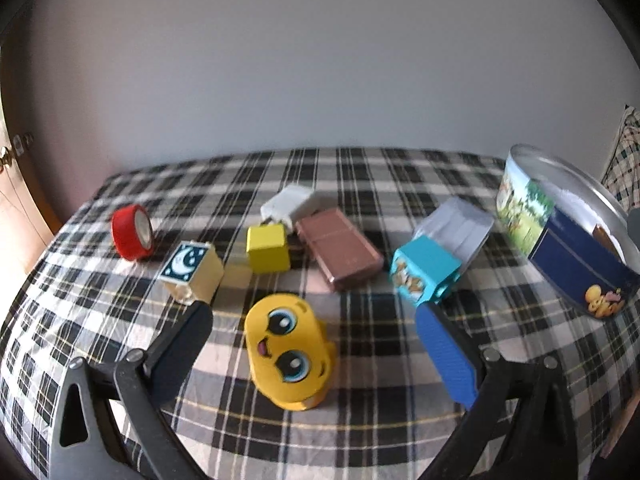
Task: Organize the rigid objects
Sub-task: 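Withdraw both tools from the tin back toward the table objects, then grasp the teal block with the right tool while the left tool grasps the yellow face box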
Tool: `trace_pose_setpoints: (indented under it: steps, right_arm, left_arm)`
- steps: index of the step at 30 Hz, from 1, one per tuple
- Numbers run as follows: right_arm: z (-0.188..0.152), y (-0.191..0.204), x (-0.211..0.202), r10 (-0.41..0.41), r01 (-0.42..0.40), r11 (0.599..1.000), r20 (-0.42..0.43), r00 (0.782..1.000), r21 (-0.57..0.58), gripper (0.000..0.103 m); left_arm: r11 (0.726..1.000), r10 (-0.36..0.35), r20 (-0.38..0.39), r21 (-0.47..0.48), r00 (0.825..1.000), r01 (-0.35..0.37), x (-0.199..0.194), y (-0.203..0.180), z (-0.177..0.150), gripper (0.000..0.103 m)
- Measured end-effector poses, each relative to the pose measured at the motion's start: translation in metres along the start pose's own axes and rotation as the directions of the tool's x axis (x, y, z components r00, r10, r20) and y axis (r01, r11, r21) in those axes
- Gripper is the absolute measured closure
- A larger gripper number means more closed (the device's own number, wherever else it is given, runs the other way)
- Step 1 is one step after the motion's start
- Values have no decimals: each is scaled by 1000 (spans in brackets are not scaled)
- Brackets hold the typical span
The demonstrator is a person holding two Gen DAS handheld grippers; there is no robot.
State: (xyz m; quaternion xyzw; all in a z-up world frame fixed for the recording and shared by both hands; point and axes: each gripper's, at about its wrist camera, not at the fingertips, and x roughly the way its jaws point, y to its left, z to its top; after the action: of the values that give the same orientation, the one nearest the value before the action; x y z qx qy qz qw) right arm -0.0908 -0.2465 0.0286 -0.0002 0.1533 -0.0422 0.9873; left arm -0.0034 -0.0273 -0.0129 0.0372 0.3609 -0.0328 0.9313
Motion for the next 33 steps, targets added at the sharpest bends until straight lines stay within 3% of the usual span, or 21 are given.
trace_pose_setpoints:
  steps: [9,16,19,21,23,29,31,33]
  right_arm:
    - [-1,53,19,123,-128,990,-94,988,-51,15]
    - [-5,83,59,225,-246,968,-270,936,-47,15]
    - [-8,93,73,239,-269,962,-318,918,-55,16]
    - [-8,99,79,242,-279,958,-336,910,-66,17]
    - [-8,108,88,240,-287,955,-356,903,-82,21]
    - [-19,130,115,213,-313,940,-481,851,-136,44]
    - [-20,134,114,223,-328,933,-478,849,-147,47]
    - [-22,136,113,240,-350,925,-487,840,-147,66]
  left_arm:
    - [994,-71,-129,-93,989,59,17,43,-11,7]
    - [985,-127,-146,-138,981,107,18,61,-16,20]
    - [982,-126,-136,-161,983,103,15,67,-17,28]
    - [980,-127,-128,-172,984,105,14,72,-16,45]
    - [976,-129,-122,-191,984,105,15,78,-16,58]
    - [969,-151,-113,-214,982,124,17,83,-14,58]
    - [968,-154,-112,-217,982,127,17,83,-14,58]
    - [965,-162,-106,-224,981,136,17,84,-14,59]
